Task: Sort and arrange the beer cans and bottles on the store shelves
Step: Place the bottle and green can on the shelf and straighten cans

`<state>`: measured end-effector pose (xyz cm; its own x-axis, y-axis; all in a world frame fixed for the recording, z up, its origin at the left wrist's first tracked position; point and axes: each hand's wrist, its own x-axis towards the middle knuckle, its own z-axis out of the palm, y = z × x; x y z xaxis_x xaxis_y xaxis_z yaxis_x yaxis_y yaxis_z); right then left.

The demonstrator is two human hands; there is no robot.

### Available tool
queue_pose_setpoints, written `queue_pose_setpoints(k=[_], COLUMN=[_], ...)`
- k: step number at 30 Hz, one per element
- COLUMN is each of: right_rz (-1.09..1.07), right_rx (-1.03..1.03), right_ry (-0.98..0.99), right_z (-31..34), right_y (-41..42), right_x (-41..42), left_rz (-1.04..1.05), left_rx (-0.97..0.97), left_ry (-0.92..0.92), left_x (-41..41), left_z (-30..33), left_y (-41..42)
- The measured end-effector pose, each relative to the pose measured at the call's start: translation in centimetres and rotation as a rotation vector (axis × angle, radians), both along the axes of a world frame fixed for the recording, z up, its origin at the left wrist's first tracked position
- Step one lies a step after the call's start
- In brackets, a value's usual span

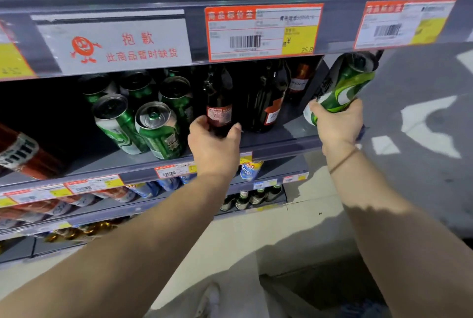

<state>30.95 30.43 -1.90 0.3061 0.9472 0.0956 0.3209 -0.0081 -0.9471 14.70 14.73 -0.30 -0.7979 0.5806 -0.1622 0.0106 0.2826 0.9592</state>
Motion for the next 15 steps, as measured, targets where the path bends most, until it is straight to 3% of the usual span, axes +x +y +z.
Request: queue_pose_setpoints(k=[3,6,11,15], right_rz=[0.08,0.155,0.211,0.21], right_rx=[0.116,0.149,0.101,0.022], right_ry=[0.088,0.131,0.104,0.237], right_z=[1.3,2.5,2.6,1.5], right_y=[-1.9,-4.1,-8.5,-10.2], right_x=[0.3,0.7,1.4,2.2], left_rz=[-0.206,-0.368,-0.348,-0.318], left_rx=[0.064,0.005,-0.103,-0.133], left_ry=[0.057,0.11,0.095,0.159], left_x=[2.2,2.9,2.7,2.5], left_z=[-0.6,-0.5,-0.4,-1.0], left_y=[-0.6,1.7,6.1,7.4])
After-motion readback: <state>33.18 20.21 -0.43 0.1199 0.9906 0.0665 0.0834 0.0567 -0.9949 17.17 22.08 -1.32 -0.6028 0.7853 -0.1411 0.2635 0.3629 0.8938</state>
